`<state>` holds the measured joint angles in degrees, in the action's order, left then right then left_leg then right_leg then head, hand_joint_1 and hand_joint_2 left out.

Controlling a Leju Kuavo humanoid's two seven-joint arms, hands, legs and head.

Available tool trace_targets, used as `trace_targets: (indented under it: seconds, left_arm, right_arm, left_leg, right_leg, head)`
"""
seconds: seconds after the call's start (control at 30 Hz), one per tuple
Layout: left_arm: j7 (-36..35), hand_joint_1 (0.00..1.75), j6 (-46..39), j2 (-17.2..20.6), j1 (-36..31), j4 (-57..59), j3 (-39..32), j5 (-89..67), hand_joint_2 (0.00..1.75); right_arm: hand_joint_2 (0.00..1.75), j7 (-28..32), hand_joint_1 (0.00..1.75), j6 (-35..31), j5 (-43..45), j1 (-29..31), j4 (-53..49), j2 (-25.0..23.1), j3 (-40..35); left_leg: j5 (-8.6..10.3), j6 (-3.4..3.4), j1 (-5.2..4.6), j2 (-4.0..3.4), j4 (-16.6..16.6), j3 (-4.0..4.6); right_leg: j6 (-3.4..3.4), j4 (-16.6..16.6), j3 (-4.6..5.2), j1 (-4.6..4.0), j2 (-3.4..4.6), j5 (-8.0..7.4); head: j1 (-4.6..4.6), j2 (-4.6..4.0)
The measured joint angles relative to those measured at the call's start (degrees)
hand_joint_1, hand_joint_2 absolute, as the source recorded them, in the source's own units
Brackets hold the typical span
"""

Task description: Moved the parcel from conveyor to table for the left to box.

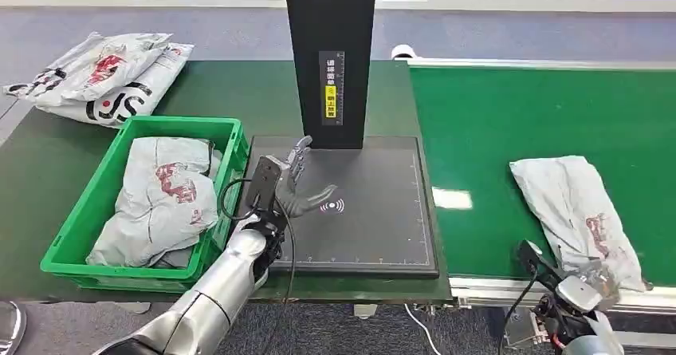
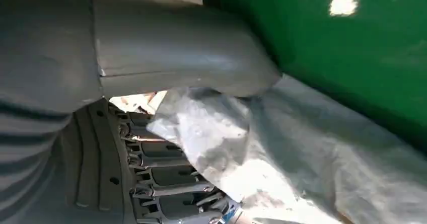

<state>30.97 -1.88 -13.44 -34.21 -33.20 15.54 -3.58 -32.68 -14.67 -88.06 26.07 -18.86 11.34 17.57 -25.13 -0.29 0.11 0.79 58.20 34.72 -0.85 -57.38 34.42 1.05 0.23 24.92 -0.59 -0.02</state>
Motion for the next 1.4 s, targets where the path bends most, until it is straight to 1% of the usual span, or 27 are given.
trace_targets:
  seconds: [0.3,0.53,0.6,0.67,0.7,0.77,0.9,0.97,1.03,1.13,1.27,1.33,1.4]
  left_arm:
    - [0.1,0.0,0.0,0.7,0.5,0.0,0.0,0.0,1.75]
    - [0.1,0.0,-0.6,0.8,1.3,-0.3,0.0,-0.1,1.75]
    - [0.1,0.0,-1.3,0.8,1.5,-0.5,0.0,-0.7,1.75]
    - [0.1,0.0,-3.2,0.9,1.8,-1.0,-0.2,-1.7,1.75]
    - [0.1,0.0,-4.4,1.0,2.1,-1.3,-0.3,-2.2,1.75]
    - [0.0,0.0,-6.6,1.2,2.5,-2.0,-0.5,-3.1,1.75]
    - [-0.5,0.0,-9.0,1.4,3.2,-3.4,-1.6,-4.5,1.75]
    - [-0.5,0.0,-10.5,1.4,3.4,-3.8,-2.3,-5.5,1.75]
    - [-0.3,0.0,-12.2,1.4,3.4,-4.1,-3.1,-6.5,1.75]
    - [0.2,0.0,-13.8,1.4,3.3,-4.3,-3.8,-7.6,1.75]
    - [0.5,0.0,-14.6,1.4,3.3,-4.7,-4.7,-8.3,1.75]
    - [0.7,0.0,-15.1,1.4,3.3,-5.2,-4.9,-8.5,1.75]
    - [0.7,0.0,-15.1,1.4,3.3,-5.8,-5.3,-8.9,1.75]
  right_arm:
    - [1.75,0.5,1.75,-0.9,-0.2,0.0,0.0,0.0,0.1]
    - [1.75,4.0,1.75,-7.8,-0.4,0.2,0.1,0.0,0.2]
    - [1.75,6.0,1.75,-11.2,-0.3,0.3,0.0,-0.1,0.2]
    - [1.75,10.3,1.75,-17.4,1.1,0.3,-0.1,-0.3,0.3]
    - [1.75,13.6,1.75,-20.8,2.3,0.3,-0.5,-0.6,0.4]
    - [1.75,20.5,1.75,-24.7,5.6,0.2,-3.8,-1.8,1.0]
    - [1.75,34.0,1.75,-25.5,12.8,-1.0,-14.2,-5.8,1.1]
    - [1.75,39.9,1.75,-25.6,16.2,-1.9,-20.9,-9.1,1.1]
    - [1.75,42.7,1.75,-25.6,17.9,-2.5,-26.9,-12.2,0.6]
    - [1.75,43.4,1.75,-25.6,19.7,-3.2,-33.4,-15.7,-1.9]
    - [1.75,43.6,1.75,-25.6,21.2,-3.9,-38.5,-18.5,-4.3]
    - [1.75,42.1,1.75,-25.0,22.6,-4.4,-39.5,-19.1,-7.2]
    - [1.75,39.4,1.75,-22.2,23.7,-4.7,-40.0,-19.2,-11.9]
  left_leg:
    - [-0.01,-0.01,0.03,0.01,0.0,0.01]
    - [-0.01,-0.01,0.02,0.01,0.0,0.09]
    - [0.0,-0.01,0.02,0.03,0.0,0.12]
    - [0.0,-0.01,0.01,0.04,0.0,0.16]
    - [0.0,-0.01,0.01,0.03,0.0,0.16]
    - [0.01,-0.02,0.02,0.0,0.0,0.16]
    - [0.03,-0.06,0.05,0.02,0.0,0.15]
    - [0.05,-0.09,0.06,0.02,0.0,0.16]
    - [0.06,-0.11,0.08,0.02,0.0,0.16]
    - [0.07,-0.12,0.1,0.02,0.0,0.15]
    - [0.07,-0.12,0.09,0.07,0.0,0.18]
    - [0.07,-0.12,0.08,0.06,0.0,0.2]
    - [0.06,-0.12,0.08,0.0,0.0,0.18]
  right_leg:
    - [0.01,0.0,0.05,-0.03,0.01,0.02]
    - [0.01,0.0,0.09,-0.02,0.0,0.02]
    - [0.01,0.0,0.09,-0.02,-0.01,0.02]
    - [0.01,0.0,0.09,-0.01,-0.01,0.01]
    - [0.01,0.0,0.1,-0.01,-0.01,0.01]
    - [0.02,0.0,0.14,-0.02,0.02,0.0]
    - [0.03,-0.1,0.17,-0.04,0.01,0.01]
    - [0.07,-0.2,0.23,-0.05,0.01,0.03]
    - [0.09,-0.2,0.24,-0.07,0.01,0.05]
    - [0.13,-0.2,0.26,-0.08,0.01,0.07]
    - [0.13,-0.2,0.23,-0.07,-0.02,0.07]
    - [0.12,-0.2,0.23,-0.06,-0.01,0.07]
    - [0.13,-0.2,0.25,-0.06,0.04,0.06]
  head:
    - [0.0,0.02]
    - [0.0,0.0]
    - [0.0,0.0]
    - [0.0,0.0]
    - [0.02,0.0]
    - [0.0,0.02]
    - [0.0,0.0]
    - [0.0,0.0]
    - [0.0,0.0]
    - [0.0,0.02]
    - [0.0,0.02]
    - [0.0,0.0]
    - [0.0,0.02]
